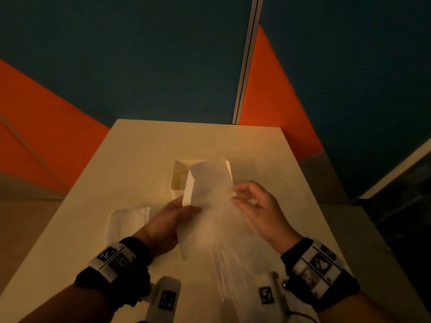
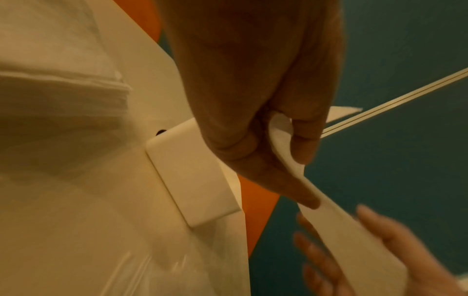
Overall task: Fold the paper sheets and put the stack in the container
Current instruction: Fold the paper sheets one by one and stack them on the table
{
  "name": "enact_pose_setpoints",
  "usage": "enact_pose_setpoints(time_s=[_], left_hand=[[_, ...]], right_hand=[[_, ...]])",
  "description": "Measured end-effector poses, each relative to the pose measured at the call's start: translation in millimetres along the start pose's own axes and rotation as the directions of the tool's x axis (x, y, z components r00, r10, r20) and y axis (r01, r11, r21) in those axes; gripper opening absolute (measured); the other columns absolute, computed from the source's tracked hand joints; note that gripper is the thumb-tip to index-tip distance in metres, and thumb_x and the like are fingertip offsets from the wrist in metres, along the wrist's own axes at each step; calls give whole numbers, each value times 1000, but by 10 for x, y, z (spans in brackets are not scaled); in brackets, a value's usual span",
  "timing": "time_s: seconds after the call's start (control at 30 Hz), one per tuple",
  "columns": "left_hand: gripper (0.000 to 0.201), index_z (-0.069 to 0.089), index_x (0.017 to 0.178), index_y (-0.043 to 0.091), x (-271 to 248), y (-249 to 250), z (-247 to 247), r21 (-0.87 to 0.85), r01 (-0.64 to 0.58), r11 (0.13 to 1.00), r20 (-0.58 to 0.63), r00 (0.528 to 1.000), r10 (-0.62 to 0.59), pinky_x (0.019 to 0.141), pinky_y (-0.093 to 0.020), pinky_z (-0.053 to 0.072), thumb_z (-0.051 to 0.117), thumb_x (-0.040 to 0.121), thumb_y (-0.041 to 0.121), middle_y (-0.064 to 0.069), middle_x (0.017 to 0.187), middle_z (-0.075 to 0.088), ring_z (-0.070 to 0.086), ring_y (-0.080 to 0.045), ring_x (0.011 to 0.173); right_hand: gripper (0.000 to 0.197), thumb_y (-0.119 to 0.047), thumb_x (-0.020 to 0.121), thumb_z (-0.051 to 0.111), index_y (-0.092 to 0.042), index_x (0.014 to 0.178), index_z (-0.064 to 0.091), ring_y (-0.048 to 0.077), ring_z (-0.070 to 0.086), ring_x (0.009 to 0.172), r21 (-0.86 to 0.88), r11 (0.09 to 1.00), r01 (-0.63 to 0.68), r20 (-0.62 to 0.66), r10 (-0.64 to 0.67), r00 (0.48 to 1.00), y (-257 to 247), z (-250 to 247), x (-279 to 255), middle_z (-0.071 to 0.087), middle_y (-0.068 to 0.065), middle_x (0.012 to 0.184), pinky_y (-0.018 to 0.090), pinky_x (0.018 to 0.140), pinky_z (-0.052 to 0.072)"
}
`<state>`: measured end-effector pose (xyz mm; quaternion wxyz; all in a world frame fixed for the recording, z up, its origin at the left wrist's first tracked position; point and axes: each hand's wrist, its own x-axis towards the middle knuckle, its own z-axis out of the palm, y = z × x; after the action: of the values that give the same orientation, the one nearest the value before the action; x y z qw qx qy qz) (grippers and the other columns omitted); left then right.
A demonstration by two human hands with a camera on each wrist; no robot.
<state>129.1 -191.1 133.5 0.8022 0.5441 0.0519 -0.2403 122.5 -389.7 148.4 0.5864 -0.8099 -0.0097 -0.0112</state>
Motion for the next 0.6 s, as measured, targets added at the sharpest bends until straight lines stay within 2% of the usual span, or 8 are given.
enact_pose_setpoints(time_s=[0.07,0.17,0.23,0.33,0.43,0.5,0.57,0.6], left_hand=[[38,62,105,-1,-49,65,-44,-15,-3,1000,31,999,4,56,-28,56,62,68,4,-15,85,70,68,-21,65],[42,64,102,-2,-88,135,-82,3,15,1000,91,996,-16,57,-29,56,67,62,10,-15,85,72,70,-23,67],[49,67,100,0,-99,164,-97,45,20,999,145,989,-26,62,-32,57,73,54,17,-17,92,72,70,-25,74],[53,69,101,5,-117,203,-109,113,-3,994,188,982,-18,70,-33,57,78,50,20,-17,102,70,69,-28,86],[63,73,97,6,-113,222,-158,138,-35,990,186,982,8,71,-32,57,93,41,26,-17,101,70,69,-26,86],[65,74,96,6,-125,246,-198,168,-57,984,189,982,25,72,-30,57,94,41,35,-15,99,71,69,-23,85],[50,76,94,9,-137,283,-248,215,-54,975,186,982,14,74,-27,56,89,52,33,-9,101,72,69,-21,90],[32,76,93,10,-148,305,-267,232,-47,972,190,982,2,77,-27,56,81,65,24,-7,105,72,68,-21,95]], right_hand=[[27,-27,80,74,-25,103,59,13,58,94,44,983,-177,27,176,984,20,-129,63,63,0,106,22,73,44],[59,-35,63,77,-22,117,58,22,64,82,268,888,-374,293,295,910,39,-210,63,68,12,101,32,65,50],[52,-22,67,76,-21,117,62,26,65,79,331,867,-373,373,243,896,47,-196,57,69,16,92,34,64,52],[30,4,83,62,-16,104,70,23,67,74,358,876,-323,322,209,924,47,-145,51,71,14,84,32,63,52],[25,8,85,55,-7,95,71,21,69,79,437,835,-334,272,231,934,70,-148,58,73,12,89,31,69,57],[24,7,86,55,-8,87,73,21,69,78,471,819,-328,255,230,939,57,-167,48,73,10,87,30,68,57],[30,6,88,51,-10,76,74,18,66,75,460,832,-310,255,210,944,32,-206,39,72,5,79,26,62,53],[36,4,90,46,-10,72,73,14,64,73,447,842,-302,261,200,944,17,-229,42,70,2,76,23,60,51]])
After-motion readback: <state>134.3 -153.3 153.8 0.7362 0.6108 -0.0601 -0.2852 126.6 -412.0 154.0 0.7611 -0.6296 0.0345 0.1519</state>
